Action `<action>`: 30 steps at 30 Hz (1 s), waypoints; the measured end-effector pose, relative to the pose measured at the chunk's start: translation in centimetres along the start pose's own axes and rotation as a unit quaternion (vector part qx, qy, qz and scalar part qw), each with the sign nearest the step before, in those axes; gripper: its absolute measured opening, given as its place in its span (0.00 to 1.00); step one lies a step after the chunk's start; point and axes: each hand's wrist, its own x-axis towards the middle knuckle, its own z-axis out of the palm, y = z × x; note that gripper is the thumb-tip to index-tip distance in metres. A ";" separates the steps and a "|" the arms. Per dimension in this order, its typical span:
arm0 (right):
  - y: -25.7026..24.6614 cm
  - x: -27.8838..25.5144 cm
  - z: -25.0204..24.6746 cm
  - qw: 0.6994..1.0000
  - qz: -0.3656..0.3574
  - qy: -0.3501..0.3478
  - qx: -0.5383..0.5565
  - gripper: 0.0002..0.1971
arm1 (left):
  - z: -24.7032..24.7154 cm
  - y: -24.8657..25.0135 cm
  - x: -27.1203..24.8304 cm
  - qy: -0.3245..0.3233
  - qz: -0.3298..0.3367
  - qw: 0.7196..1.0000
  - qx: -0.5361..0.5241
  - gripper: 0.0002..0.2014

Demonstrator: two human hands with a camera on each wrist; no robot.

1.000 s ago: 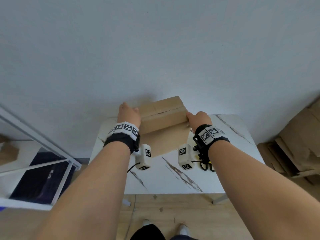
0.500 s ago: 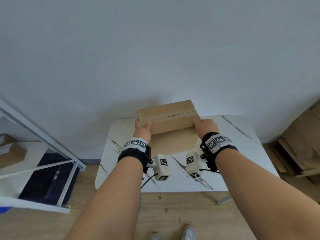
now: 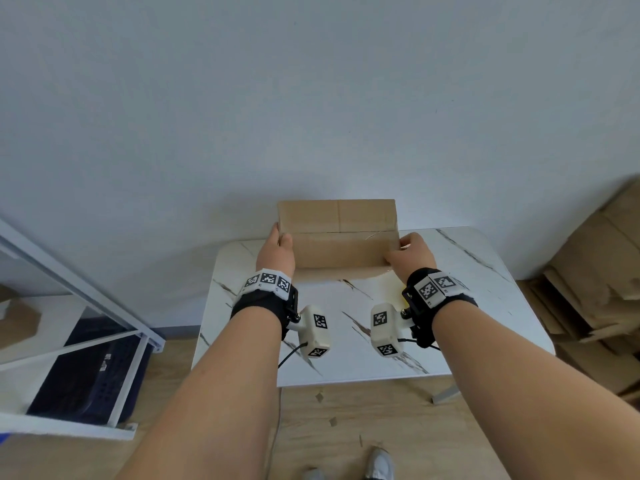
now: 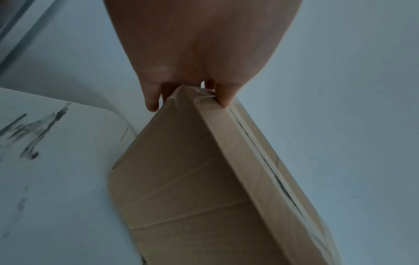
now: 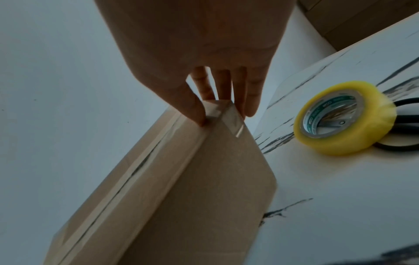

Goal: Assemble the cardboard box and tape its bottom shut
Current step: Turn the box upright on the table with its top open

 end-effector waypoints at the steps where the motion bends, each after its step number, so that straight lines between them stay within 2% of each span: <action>1: 0.1 0.0 0.2 1.000 -0.004 -0.001 -0.008 0.11 | -0.2 -0.4 0.1 0.002 0.003 1.000 0.014 0.22; 3: 0.4 0.0 0.6 1.000 -0.007 -0.010 -0.025 0.12 | -0.8 -1.6 0.3 0.016 -0.013 0.999 0.046 0.17; 6: 1.3 -0.4 1.4 0.998 0.009 -0.029 -0.057 0.14 | -1.2 -3.5 0.1 0.003 -0.057 0.998 0.021 0.11; 9: 2.7 -0.7 2.4 0.995 0.033 -0.059 -0.073 0.19 | -0.8 -5.1 0.5 -0.027 -0.077 0.994 0.073 0.16; 11: 3.5 -0.6 2.9 0.992 0.041 -0.086 -0.086 0.21 | -0.4 -6.1 0.9 -0.057 -0.086 0.986 0.127 0.16; 13: 3.8 -0.4 3.1 0.985 0.038 -0.117 -0.120 0.19 | -0.2 -7.0 1.5 -0.056 -0.105 0.979 0.166 0.15; 15: 4.0 0.0 3.1 0.982 0.037 -0.118 -0.143 0.19 | -0.2 -7.0 1.6 -0.044 -0.115 0.969 0.214 0.16; 20: 3.7 1.6 2.7 0.995 0.035 -0.037 -0.091 0.18 | 0.1 -6.9 2.4 -0.017 -0.131 0.970 0.204 0.18; 23: 3.0 2.0 3.7 0.991 0.049 -0.079 -0.095 0.14 | 1.0 -7.4 2.9 -0.059 -0.122 0.973 0.186 0.18; 27: 2.8 1.9 5.2 0.982 0.057 -0.139 -0.115 0.08 | 1.0 -7.7 2.8 -0.081 -0.110 0.976 0.168 0.09; 30: 2.8 1.8 5.5 0.985 0.041 -0.126 -0.115 0.15 | 0.3 -7.7 3.1 -0.077 -0.104 0.980 0.148 0.11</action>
